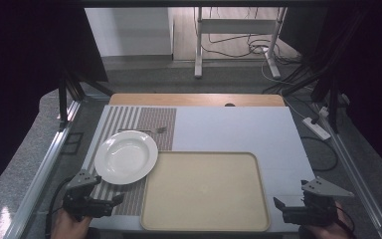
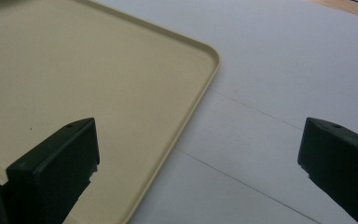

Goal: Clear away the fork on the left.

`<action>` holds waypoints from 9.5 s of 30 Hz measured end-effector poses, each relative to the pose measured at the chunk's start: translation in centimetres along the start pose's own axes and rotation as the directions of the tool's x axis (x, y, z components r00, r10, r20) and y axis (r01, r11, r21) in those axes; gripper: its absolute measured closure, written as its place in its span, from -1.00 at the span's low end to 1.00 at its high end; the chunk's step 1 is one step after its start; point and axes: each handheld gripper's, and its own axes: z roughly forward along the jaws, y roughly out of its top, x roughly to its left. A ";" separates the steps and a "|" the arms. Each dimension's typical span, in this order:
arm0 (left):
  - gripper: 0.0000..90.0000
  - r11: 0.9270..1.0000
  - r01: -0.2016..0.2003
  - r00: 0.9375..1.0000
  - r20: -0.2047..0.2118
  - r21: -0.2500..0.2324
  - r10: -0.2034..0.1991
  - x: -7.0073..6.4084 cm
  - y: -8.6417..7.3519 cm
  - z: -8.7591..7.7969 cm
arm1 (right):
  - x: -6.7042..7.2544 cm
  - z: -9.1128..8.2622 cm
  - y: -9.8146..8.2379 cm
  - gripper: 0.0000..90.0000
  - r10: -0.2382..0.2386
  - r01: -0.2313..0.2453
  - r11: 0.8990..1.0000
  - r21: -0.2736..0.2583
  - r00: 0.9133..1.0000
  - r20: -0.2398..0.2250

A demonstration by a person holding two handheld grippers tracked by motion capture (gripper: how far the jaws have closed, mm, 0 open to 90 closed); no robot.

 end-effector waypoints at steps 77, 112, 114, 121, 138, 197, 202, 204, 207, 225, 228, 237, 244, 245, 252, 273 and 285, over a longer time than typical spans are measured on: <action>-1.00 0.993 -0.024 0.998 -0.051 0.118 0.030 9.6 10.7 12.7 | 0.0 0.3 0.0 -1.00 -0.004 0.004 1.000 0.022 1.000 -0.009; 0.96 0.971 -0.003 0.997 -0.069 0.239 0.020 14.9 15.2 18.1 | 0.0 0.4 0.1 -1.00 -0.001 0.001 1.000 0.026 1.000 -0.011; 0.96 0.967 0.004 0.996 -0.087 0.254 0.019 15.5 15.3 18.5 | 0.0 0.4 0.1 -1.00 -0.001 0.001 1.000 0.026 1.000 -0.012; 0.96 0.951 0.042 0.987 -0.161 0.307 0.009 17.2 15.6 19.8 | -0.1 0.4 0.1 -1.00 0.001 0.000 1.000 0.028 1.000 -0.015; 0.97 0.901 0.059 0.995 -0.101 0.430 -0.017 18.1 15.3 20.0 | 0.0 0.3 0.1 -1.00 -0.003 0.003 1.000 0.028 1.000 -0.010; 0.88 0.879 -0.161 0.981 -0.021 0.448 0.191 17.3 17.0 21.5 | -0.1 0.3 0.0 -1.00 0.002 -0.002 1.000 0.026 1.000 -0.022; 0.88 0.871 -0.172 0.975 -0.046 0.460 0.216 18.2 17.0 19.7 | -0.1 0.4 0.1 -1.00 0.003 -0.003 1.000 0.026 1.000 -0.021; 0.88 0.871 -0.165 0.975 -0.057 0.463 0.215 18.6 17.1 18.8 | -0.2 0.4 0.1 -1.00 0.005 -0.004 1.000 0.028 1.000 -0.021; 0.88 0.877 -0.147 0.978 -0.067 0.458 0.198 19.1 17.2 17.3 | -0.1 0.4 0.1 -1.00 0.004 -0.003 1.000 0.029 1.000 -0.021; 0.88 0.919 -0.135 0.991 0.041 0.370 0.129 16.1 15.9 14.0 | -0.1 0.4 0.1 -1.00 0.000 0.000 1.000 0.032 1.000 -0.017; 0.88 0.919 -0.146 0.989 0.055 0.367 0.135 15.1 15.3 13.9 | 0.0 0.4 0.1 -1.00 0.000 0.000 1.000 0.032 1.000 -0.016; 0.87 0.916 -0.178 0.984 0.076 0.360 0.161 12.5 13.6 13.2 | 0.0 0.4 0.1 -1.00 -0.004 0.005 1.000 0.031 1.000 -0.010; 0.87 0.918 -0.187 0.982 0.085 0.349 0.167 10.6 12.3 12.0 | 0.1 0.3 0.1 -1.00 -0.009 0.009 1.000 0.030 1.000 -0.009; 0.87 0.920 -0.186 0.982 0.088 0.344 0.165 10.3 12.1 11.7 | 0.1 0.3 0.1 -1.00 -0.010 0.010 0.999 0.031 1.000 -0.010; 0.87 0.919 -0.190 0.981 0.094 0.347 0.167 8.0 10.7 10.6 | 0.0 0.3 0.1 -1.00 -0.009 0.009 0.999 0.030 1.000 -0.013; 0.87 0.927 -0.191 0.979 0.125 0.323 0.158 0.8 7.7 7.9 | 0.2 0.3 0.1 -1.00 -0.016 0.017 1.000 0.026 1.000 -0.009; 0.87 0.913 -0.216 0.973 0.151 0.347 0.173 -3.8 7.6 9.5 | 0.2 0.3 0.1 -1.00 -0.026 0.026 0.999 0.030 1.000 -0.007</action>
